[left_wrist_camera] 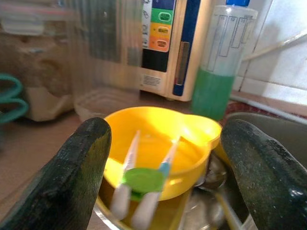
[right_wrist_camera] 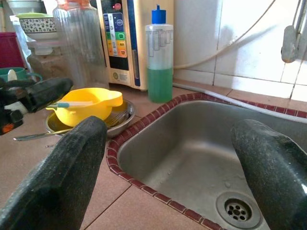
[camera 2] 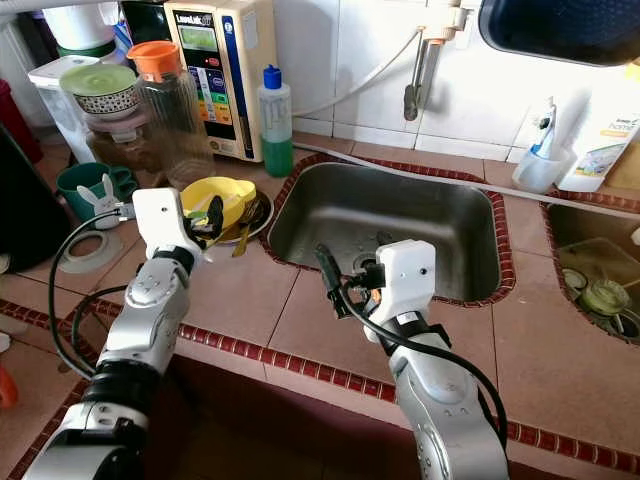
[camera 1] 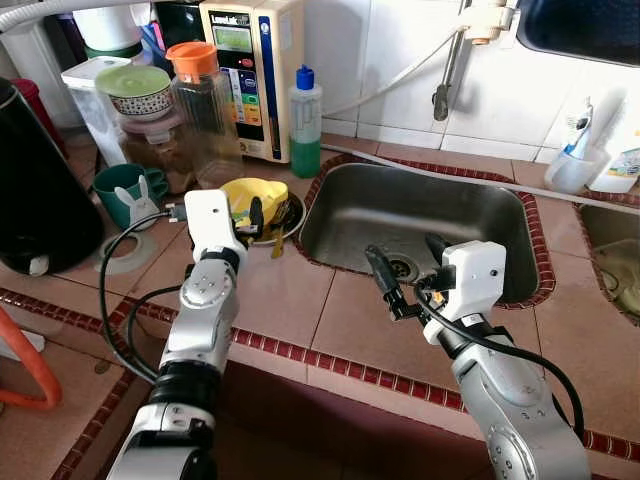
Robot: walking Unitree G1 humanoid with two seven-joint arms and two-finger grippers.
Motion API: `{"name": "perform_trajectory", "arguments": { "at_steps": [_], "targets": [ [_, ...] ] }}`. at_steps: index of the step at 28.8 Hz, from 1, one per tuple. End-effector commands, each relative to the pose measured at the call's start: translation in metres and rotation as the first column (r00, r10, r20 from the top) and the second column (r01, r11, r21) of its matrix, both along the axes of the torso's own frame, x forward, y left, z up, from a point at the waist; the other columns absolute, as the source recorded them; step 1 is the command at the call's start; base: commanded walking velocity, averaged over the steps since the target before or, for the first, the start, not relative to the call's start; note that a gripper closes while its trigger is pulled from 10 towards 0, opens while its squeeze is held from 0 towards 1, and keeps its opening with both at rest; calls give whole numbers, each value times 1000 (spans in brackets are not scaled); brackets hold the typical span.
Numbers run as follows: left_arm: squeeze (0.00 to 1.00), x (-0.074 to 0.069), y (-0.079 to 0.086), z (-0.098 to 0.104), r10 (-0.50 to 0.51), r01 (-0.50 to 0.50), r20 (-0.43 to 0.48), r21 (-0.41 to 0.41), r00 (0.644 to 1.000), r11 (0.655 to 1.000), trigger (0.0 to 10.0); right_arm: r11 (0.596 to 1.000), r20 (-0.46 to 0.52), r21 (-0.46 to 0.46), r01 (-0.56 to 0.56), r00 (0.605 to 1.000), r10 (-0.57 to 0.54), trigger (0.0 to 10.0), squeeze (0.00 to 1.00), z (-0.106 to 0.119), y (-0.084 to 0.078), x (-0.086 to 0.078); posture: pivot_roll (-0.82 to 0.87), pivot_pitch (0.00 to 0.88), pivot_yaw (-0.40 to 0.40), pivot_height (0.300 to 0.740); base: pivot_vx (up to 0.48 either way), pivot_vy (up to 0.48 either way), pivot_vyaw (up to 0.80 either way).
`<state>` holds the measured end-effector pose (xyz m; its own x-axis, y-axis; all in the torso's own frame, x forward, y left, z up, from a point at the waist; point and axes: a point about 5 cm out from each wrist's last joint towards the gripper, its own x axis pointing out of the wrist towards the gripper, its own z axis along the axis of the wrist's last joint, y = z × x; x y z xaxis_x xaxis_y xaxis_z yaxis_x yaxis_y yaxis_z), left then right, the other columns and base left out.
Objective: Kitchen organization
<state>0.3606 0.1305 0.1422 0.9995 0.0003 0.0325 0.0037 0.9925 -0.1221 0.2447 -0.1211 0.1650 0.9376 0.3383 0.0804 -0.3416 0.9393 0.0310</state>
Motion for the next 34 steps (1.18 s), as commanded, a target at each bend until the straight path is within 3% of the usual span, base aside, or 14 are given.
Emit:
{"name": "perform_trajectory", "arguments": {
  "at_steps": [1, 2, 3, 4, 5, 6, 7, 8, 34],
  "targets": [
    [0, 2, -1, -2, -10, 9, -16, -25, 1000, 1000, 10000, 1000, 26, 3, -9, 1000, 9, 10000, 0, 7, 1, -3, -26, 0, 23, 740, 0, 0, 0],
    [0, 2, -1, -2, -10, 9, -16, -25, 1000, 1000, 10000, 1000, 26, 3, -9, 1000, 9, 10000, 0, 7, 1, -3, -26, 0, 23, 740, 0, 0, 0],
    [0, 2, -2, -3, -15, 14, -20, -32, 1000, 999, 9373, 1000, 26, 2, -9, 1000, 9, 10000, 0, 7, 1, -3, -26, 0, 25, 740, 0, 0, 0],
    [0, 3, -2, -4, -19, 18, -25, -45, 1000, 999, 3961, 1000, 26, 1, -10, 1000, 10, 10000, 0, 7, 2, -3, -26, 0, 24, 740, 0, 0, 0],
    [0, 3, -2, -4, -19, 18, -26, -49, 999, 999, 3961, 1000, 26, 0, -10, 1000, 10, 10000, 0, 7, 2, -3, -26, 0, 24, 740, 0, 0, 0],
    [0, 3, -2, -5, -18, 17, -29, -59, 999, 998, 1725, 1000, 26, 0, -10, 1000, 10, 10000, 0, 7, 2, -4, -26, 0, 23, 740, 0, 0, 0],
    [0, 3, -2, -5, -18, 17, -29, -59, 999, 998, 1725, 1000, 26, 0, -10, 1000, 10, 10000, 0, 7, 2, -4, -26, 0, 23, 740, 0, 0, 0],
    [0, 3, -1, -5, -15, 13, -30, -66, 999, 998, 0, 1000, 26, 0, -9, 1000, 9, 10000, 0, 6, 2, -4, -25, 0, 23, 740, 0, 0, 0],
    [0, 6, 4, -4, 2, -3, -17, -80, 1000, 997, 0, 1000, 22, -16, 0, 1000, 0, 10000, 0, 5, -1, -4, -28, 0, 20, 740, 0, 0, 0]
  ]
}}
